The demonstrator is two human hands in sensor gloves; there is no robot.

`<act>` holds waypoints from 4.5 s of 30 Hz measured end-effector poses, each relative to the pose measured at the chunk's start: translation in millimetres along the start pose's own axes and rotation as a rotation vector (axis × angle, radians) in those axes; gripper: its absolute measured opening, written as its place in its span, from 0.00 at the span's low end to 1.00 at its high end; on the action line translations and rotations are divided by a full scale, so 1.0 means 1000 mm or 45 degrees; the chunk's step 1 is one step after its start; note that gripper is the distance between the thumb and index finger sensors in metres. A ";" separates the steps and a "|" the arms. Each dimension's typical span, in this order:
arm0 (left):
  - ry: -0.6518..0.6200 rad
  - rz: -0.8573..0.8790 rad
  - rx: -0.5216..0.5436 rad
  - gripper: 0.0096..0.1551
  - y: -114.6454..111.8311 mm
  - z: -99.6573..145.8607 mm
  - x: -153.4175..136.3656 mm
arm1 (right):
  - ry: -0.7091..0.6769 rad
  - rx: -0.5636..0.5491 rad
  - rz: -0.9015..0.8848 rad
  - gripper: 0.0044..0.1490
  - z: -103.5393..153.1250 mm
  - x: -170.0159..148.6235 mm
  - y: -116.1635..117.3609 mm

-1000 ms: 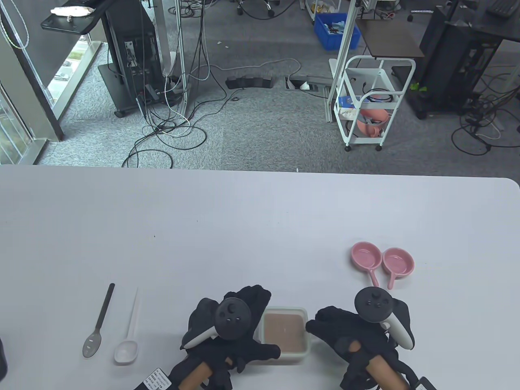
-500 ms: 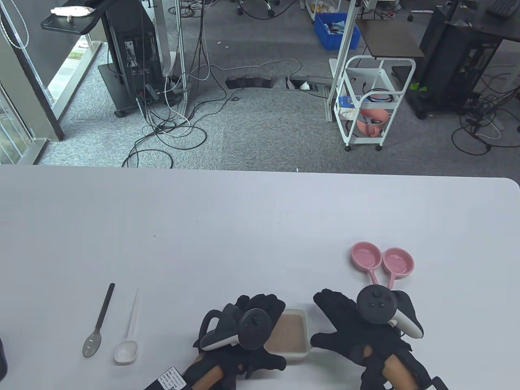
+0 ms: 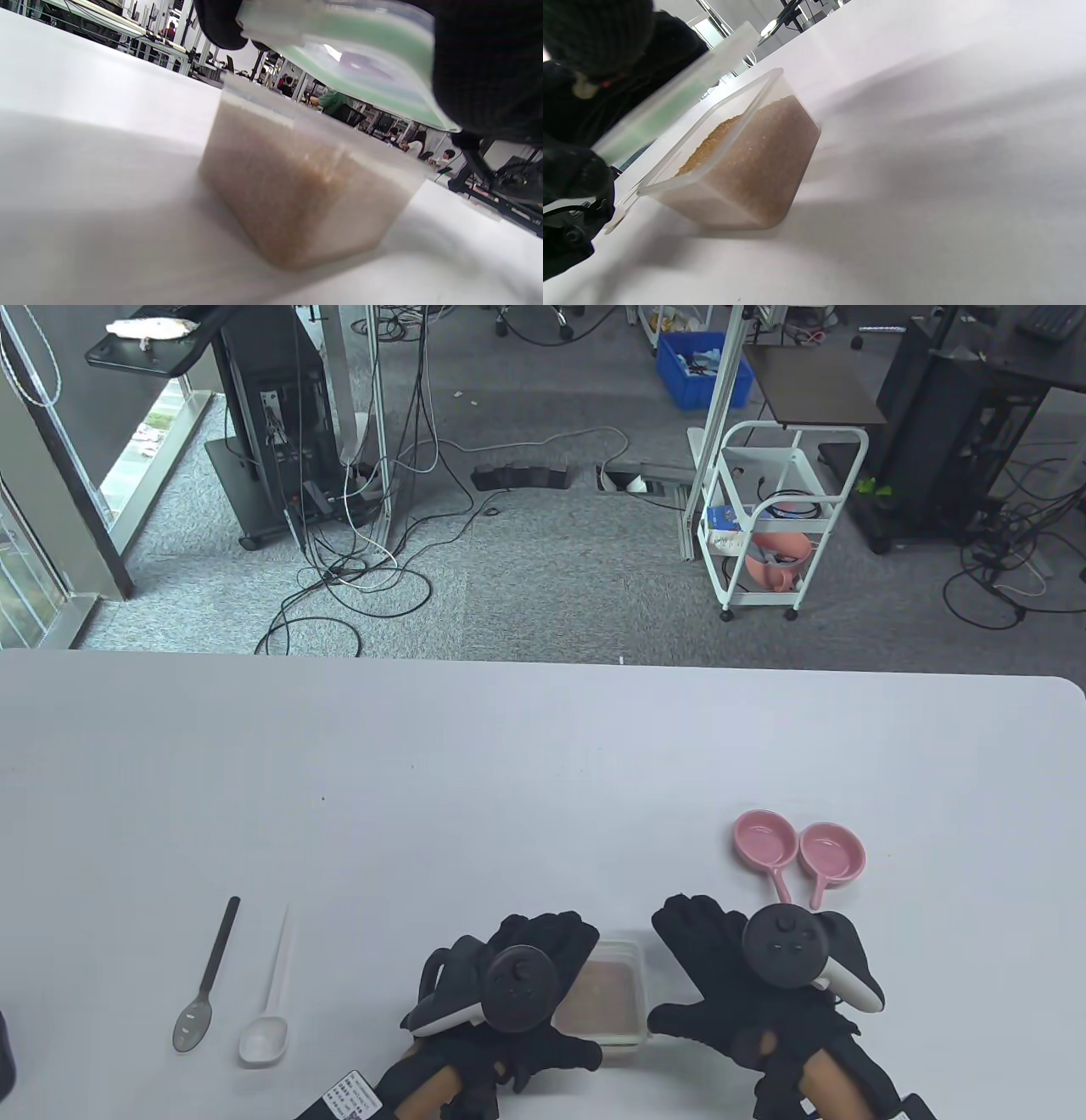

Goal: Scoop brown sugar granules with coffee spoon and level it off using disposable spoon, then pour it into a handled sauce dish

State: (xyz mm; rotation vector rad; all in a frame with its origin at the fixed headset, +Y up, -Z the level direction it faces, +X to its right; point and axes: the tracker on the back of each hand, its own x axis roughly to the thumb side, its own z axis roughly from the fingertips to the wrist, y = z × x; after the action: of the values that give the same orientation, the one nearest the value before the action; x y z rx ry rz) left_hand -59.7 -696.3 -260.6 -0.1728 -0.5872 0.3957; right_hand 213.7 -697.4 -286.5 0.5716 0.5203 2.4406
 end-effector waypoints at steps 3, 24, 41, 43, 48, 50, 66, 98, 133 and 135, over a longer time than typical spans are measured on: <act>0.019 0.035 0.073 0.71 0.016 0.006 -0.007 | -0.025 -0.037 -0.011 0.63 0.001 0.000 -0.003; 0.518 -0.184 -0.092 0.70 0.013 0.015 -0.101 | -0.016 -0.025 -0.036 0.62 0.001 -0.005 -0.002; 0.588 -0.280 -0.175 0.69 -0.012 0.007 -0.101 | -0.017 -0.006 -0.030 0.61 0.000 -0.003 0.001; 0.591 -0.277 -0.187 0.70 -0.013 0.007 -0.101 | -0.016 -0.002 -0.031 0.61 -0.001 -0.003 0.001; 0.587 -0.275 -0.224 0.72 -0.012 0.008 -0.100 | -0.015 0.005 -0.030 0.61 -0.001 -0.003 0.002; 0.580 -0.267 -0.221 0.72 -0.010 0.009 -0.100 | -0.014 0.007 -0.031 0.61 -0.001 -0.003 0.002; 0.483 -0.247 0.267 0.62 0.053 0.035 -0.066 | -0.016 0.009 -0.026 0.61 -0.002 -0.002 0.002; 1.581 -0.466 0.016 0.28 0.083 0.102 -0.191 | -0.030 0.008 -0.013 0.60 -0.001 -0.003 0.003; 1.565 -0.321 -0.195 0.23 0.060 0.095 -0.200 | -0.021 0.026 -0.002 0.60 -0.001 -0.002 0.004; 1.557 -0.324 -0.193 0.22 0.060 0.094 -0.200 | -0.022 0.025 -0.003 0.60 -0.001 -0.002 0.004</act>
State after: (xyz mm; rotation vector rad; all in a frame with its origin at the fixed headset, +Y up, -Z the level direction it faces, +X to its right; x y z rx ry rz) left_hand -284.4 -719.6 -300.2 -0.4309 0.5687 -0.0481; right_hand 212.6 -701.8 -285.8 0.5988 0.5378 2.4291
